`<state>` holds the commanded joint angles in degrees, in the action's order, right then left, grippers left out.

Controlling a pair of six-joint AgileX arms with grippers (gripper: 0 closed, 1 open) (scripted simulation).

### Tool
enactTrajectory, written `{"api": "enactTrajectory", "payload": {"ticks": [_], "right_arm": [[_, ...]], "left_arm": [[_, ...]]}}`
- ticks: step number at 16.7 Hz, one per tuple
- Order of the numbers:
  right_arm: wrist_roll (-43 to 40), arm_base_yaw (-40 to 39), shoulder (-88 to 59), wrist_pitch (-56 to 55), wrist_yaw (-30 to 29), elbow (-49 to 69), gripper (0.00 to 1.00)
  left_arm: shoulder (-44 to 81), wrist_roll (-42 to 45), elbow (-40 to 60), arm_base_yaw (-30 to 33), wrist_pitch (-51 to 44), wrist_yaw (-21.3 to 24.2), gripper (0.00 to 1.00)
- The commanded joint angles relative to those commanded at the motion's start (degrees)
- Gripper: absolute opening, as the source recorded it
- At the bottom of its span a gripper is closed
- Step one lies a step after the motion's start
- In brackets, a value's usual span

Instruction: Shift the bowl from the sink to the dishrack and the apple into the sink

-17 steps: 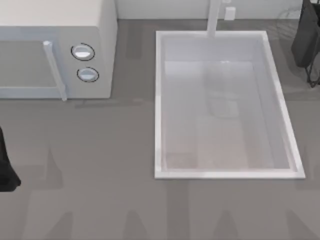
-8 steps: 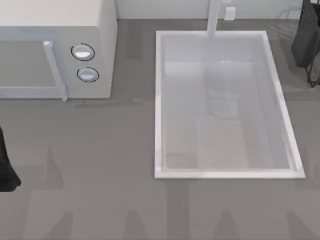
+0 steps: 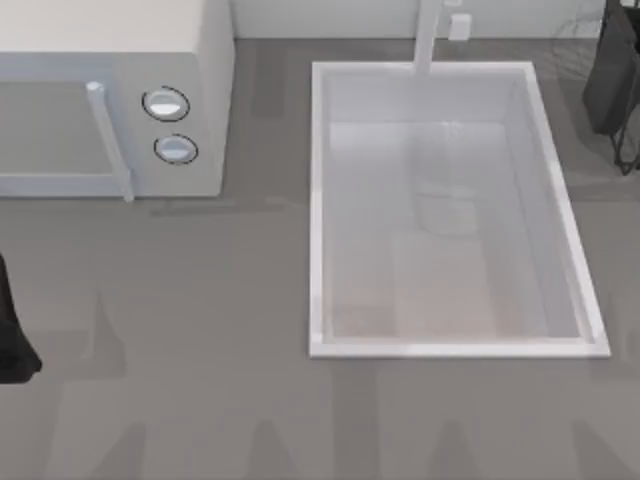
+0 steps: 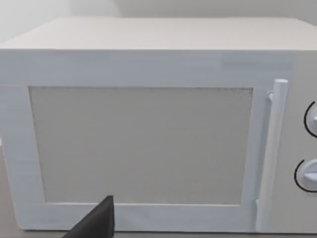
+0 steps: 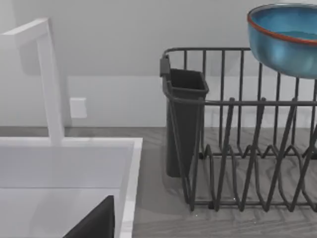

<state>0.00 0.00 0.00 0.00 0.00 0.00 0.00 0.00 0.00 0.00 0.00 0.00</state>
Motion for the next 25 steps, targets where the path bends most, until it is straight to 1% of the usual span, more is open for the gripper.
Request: {"api": "enactTrajectory", "payload": {"ticks": [7, 11, 15, 22, 25], "right_arm": [[-0.1, 0.2, -0.7, 0.6, 0.0, 0.7, 1.0], [-1.6, 2.2, -9.0, 7.2, 0.2, 8.1, 1.0], [-4.8, 5.7, -25.6, 19.2, 0.3, 20.2, 1.0], [-12.0, 12.6, -63.3, 44.5, 0.0, 43.6, 1.0], [-14.5, 15.0, -76.7, 53.3, -0.1, 51.8, 1.0]], "left_arm": [[0.0, 0.0, 0.0, 0.0, 0.0, 0.0, 1.0], [0.0, 0.0, 0.0, 0.0, 0.0, 0.0, 1.0], [0.0, 0.0, 0.0, 0.0, 0.0, 0.0, 1.0], [0.0, 0.0, 0.0, 0.0, 0.0, 0.0, 1.0], [0.0, 0.0, 0.0, 0.0, 0.0, 0.0, 1.0]]}}
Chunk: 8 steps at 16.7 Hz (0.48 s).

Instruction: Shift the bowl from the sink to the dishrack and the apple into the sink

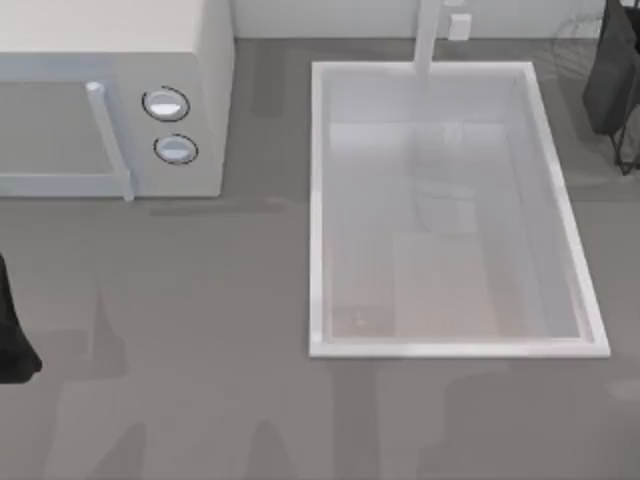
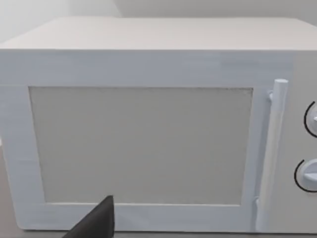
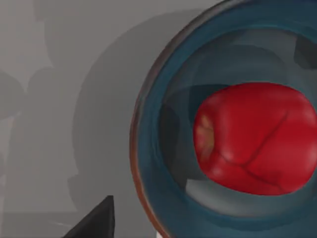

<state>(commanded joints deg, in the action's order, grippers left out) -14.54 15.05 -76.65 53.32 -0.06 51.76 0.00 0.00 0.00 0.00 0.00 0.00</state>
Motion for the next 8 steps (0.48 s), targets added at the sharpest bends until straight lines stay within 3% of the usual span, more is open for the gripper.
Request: {"api": "enactTrajectory", "payload": {"ticks": [4, 8], "right_arm": [[-1.9, 2.0, -10.2, 7.1, 0.0, 6.8, 1.0], [-2.2, 2.2, -11.6, 8.1, 0.1, 7.8, 1.0]], "left_arm": [[0.0, 0.0, 0.0, 0.0, 0.0, 0.0, 1.0], [0.0, 0.0, 0.0, 0.0, 0.0, 0.0, 1.0]]}}
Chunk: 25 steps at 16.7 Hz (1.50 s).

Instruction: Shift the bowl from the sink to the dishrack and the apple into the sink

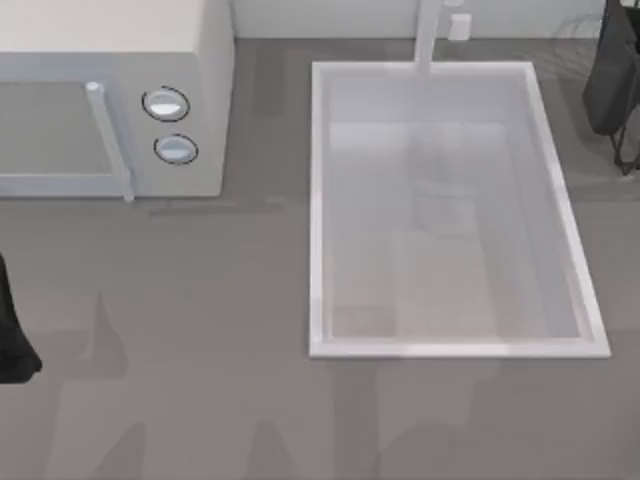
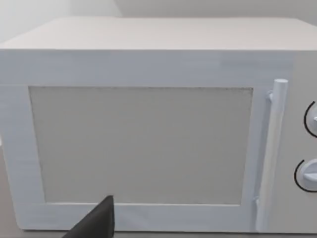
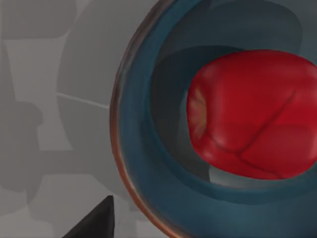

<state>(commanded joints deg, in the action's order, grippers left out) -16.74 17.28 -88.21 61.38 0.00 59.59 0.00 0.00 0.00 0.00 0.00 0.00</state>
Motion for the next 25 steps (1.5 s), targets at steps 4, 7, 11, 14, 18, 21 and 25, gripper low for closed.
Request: {"api": "enactTrajectory", "payload": {"ticks": [4, 7, 11, 14, 18, 21, 25], "right_arm": [[0.0, -0.3, -0.2, -1.0, 0.0, -0.8, 1.0], [0.1, -0.3, -2.8, -6.7, -0.1, -4.0, 1.0], [0.5, -0.1, -7.9, -18.7, -0.1, -10.1, 1.0], [0.4, -0.2, -10.9, -24.9, 0.0, -13.6, 1.0], [0.4, -0.2, -11.6, -25.9, 0.0, -14.4, 1.0], [0.4, -0.2, -11.6, -25.9, 0.0, -14.4, 0.85], [0.4, -0.2, -11.6, -25.9, 0.0, -14.4, 0.55]], "left_arm": [[0.0, 0.0, 0.0, 0.0, 0.0, 0.0, 1.0], [0.0, 0.0, 0.0, 0.0, 0.0, 0.0, 1.0], [0.0, 0.0, 0.0, 0.0, 0.0, 0.0, 1.0], [0.0, 0.0, 0.0, 0.0, 0.0, 0.0, 1.0], [0.0, 0.0, 0.0, 0.0, 0.0, 0.0, 1.0], [0.0, 0.0, 0.0, 0.0, 0.0, 0.0, 1.0], [0.0, 0.0, 0.0, 0.0, 0.0, 0.0, 1.0]]}}
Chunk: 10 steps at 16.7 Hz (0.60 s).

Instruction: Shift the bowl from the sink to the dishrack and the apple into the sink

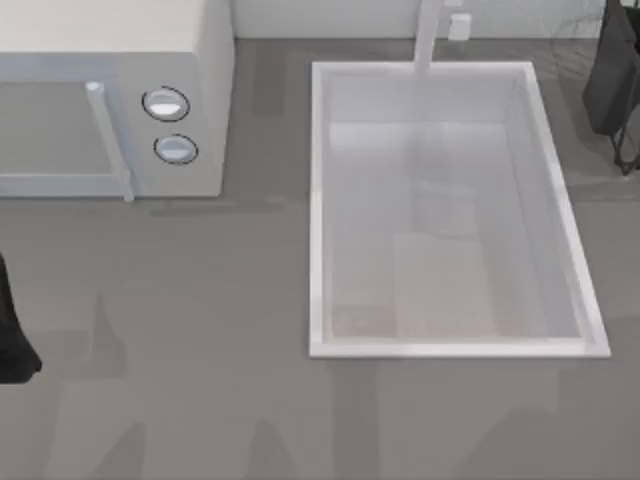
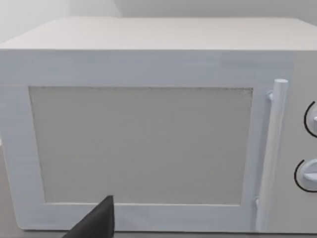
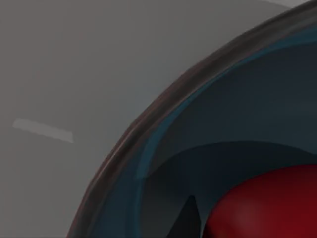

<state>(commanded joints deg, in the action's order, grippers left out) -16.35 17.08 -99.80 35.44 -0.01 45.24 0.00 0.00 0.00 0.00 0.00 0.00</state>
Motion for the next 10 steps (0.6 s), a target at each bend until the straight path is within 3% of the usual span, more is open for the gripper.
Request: {"api": "enactTrajectory", "payload": {"ticks": [7, 10], "right_arm": [[0.0, 0.0, 0.0, 0.0, 0.0, 0.0, 0.02], [0.0, 0.0, 0.0, 0.0, 0.0, 0.0, 0.0]], "left_arm": [[0.0, 0.0, 0.0, 0.0, 0.0, 0.0, 1.0], [0.0, 0.0, 0.0, 0.0, 0.0, 0.0, 1.0]]}}
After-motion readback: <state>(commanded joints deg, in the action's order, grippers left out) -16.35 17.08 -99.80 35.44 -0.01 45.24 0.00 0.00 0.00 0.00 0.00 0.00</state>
